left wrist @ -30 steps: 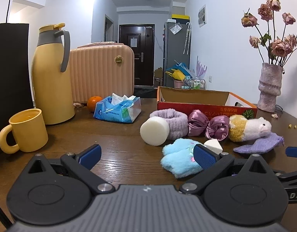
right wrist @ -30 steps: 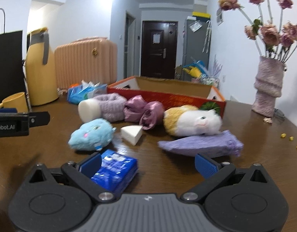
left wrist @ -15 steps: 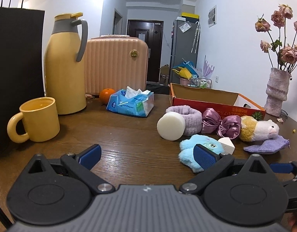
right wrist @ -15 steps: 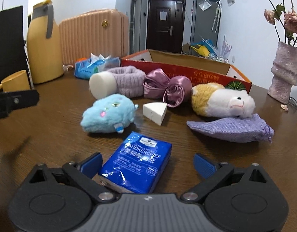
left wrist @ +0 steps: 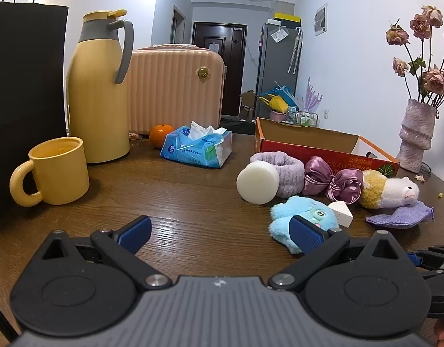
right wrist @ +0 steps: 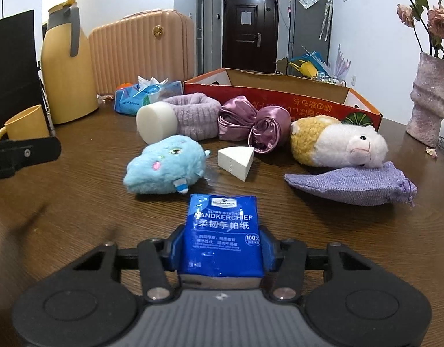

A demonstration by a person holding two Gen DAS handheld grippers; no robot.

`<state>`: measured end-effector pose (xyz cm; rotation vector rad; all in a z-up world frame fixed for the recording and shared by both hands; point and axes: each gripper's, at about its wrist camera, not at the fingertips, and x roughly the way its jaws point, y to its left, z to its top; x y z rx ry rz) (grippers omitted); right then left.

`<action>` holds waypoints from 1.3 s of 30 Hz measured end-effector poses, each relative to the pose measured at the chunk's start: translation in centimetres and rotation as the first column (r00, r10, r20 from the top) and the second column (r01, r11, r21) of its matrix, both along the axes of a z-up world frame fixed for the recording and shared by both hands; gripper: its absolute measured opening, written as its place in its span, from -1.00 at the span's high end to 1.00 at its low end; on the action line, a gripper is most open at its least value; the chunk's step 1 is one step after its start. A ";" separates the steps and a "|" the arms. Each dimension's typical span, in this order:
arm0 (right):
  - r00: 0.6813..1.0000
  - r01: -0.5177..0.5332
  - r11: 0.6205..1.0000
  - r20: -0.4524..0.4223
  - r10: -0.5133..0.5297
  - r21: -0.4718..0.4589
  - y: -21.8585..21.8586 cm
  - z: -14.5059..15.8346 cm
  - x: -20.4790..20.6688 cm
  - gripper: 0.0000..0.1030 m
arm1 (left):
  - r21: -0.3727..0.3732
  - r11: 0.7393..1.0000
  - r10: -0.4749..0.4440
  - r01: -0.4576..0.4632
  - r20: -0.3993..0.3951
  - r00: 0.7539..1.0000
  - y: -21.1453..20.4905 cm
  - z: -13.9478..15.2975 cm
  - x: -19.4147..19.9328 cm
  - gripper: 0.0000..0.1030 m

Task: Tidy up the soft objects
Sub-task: 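Close the right gripper on the blue tissue pack, then lift the tissue pack with the right gripper while the left gripper approaches the light-blue plush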

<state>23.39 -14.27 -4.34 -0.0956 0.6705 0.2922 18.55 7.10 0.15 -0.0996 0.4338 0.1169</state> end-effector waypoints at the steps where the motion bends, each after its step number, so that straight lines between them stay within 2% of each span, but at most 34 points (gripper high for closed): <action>1: 1.000 0.000 1.000 0.000 0.000 0.000 0.0 0.0 0.0 0.02 | 0.000 1.000 0.000 0.000 -0.001 1.000 0.0 0.0 0.0 -1.00; 6: 1.000 0.010 1.000 0.016 -0.010 0.014 -0.4 0.4 -0.1 0.03 | -0.002 1.000 0.004 -0.004 -0.004 1.000 0.0 -0.1 0.1 -1.00; 15: 0.995 0.016 0.999 0.100 -0.021 0.052 -1.6 1.5 -0.3 0.03 | -0.004 1.000 0.000 0.000 -0.003 1.000 0.0 -0.2 0.4 -1.00; 23: 0.980 0.036 0.996 0.190 -0.051 0.078 -3.9 2.6 -0.3 0.03 | 0.025 1.000 -0.010 0.010 0.003 1.000 -1.2 -0.3 1.1 -1.00; 28: 0.969 0.055 0.995 0.235 -0.072 0.081 -5.6 3.1 -0.3 0.03 | 0.016 1.000 -0.023 0.023 -0.006 1.000 -1.9 -0.3 2.0 -1.00; 39: 0.955 0.101 0.990 0.269 -0.124 0.099 -9.7 3.7 0.0 0.03 | 0.023 0.998 -0.052 0.053 -0.028 0.998 -4.9 -0.6 3.9 -1.00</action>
